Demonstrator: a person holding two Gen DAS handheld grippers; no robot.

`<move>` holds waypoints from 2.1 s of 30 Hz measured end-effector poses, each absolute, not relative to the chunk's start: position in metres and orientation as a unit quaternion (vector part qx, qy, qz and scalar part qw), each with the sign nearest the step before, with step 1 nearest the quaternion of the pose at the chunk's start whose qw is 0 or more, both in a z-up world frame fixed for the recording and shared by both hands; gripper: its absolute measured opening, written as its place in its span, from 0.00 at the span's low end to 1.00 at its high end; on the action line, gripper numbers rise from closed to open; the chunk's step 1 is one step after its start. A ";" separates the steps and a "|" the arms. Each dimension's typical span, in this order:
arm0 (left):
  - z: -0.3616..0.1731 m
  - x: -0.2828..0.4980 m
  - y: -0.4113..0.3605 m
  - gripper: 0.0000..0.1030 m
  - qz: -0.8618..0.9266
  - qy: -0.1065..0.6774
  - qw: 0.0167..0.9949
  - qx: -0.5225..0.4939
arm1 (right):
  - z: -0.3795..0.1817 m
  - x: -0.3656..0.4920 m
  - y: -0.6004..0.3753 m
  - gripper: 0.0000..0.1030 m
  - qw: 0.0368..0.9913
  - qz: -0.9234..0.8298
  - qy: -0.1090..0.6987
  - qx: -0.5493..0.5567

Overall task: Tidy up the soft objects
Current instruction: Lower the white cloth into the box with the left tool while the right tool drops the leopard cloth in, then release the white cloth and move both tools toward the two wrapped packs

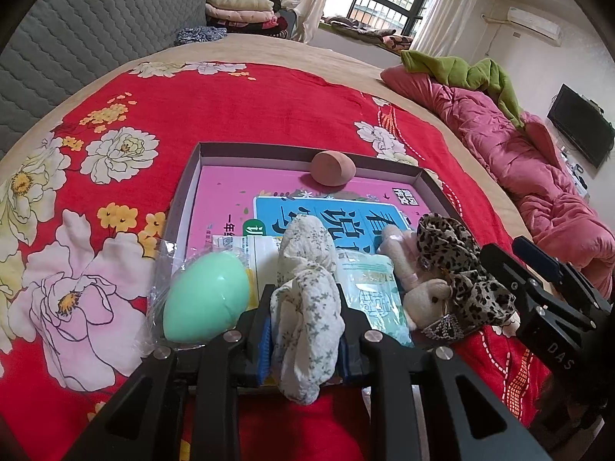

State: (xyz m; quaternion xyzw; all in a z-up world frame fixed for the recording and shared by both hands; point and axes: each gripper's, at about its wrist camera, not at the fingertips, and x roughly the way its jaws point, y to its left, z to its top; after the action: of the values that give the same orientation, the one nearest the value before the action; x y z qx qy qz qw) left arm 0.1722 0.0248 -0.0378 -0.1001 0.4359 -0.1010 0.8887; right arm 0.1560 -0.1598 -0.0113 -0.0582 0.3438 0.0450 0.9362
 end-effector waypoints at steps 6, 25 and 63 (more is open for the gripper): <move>-0.036 0.172 0.027 0.33 -0.104 0.434 0.889 -0.105 | -0.008 0.153 -0.162 0.63 0.938 0.042 0.340 -0.059; -0.014 0.162 0.027 0.54 -0.117 0.403 0.903 -0.090 | 0.001 0.147 -0.164 0.68 0.940 0.037 0.332 -0.062; 0.037 0.098 0.024 0.64 -0.085 0.378 0.919 -0.067 | 0.049 0.087 -0.180 0.72 0.950 0.071 0.298 -0.051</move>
State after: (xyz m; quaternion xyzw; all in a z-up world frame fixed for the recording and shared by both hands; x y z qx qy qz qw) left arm 0.0979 0.0241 0.0371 -0.0673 0.3782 -0.0854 0.9193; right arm 0.0875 -0.1801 0.0487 -0.0511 0.2983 0.0709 0.9505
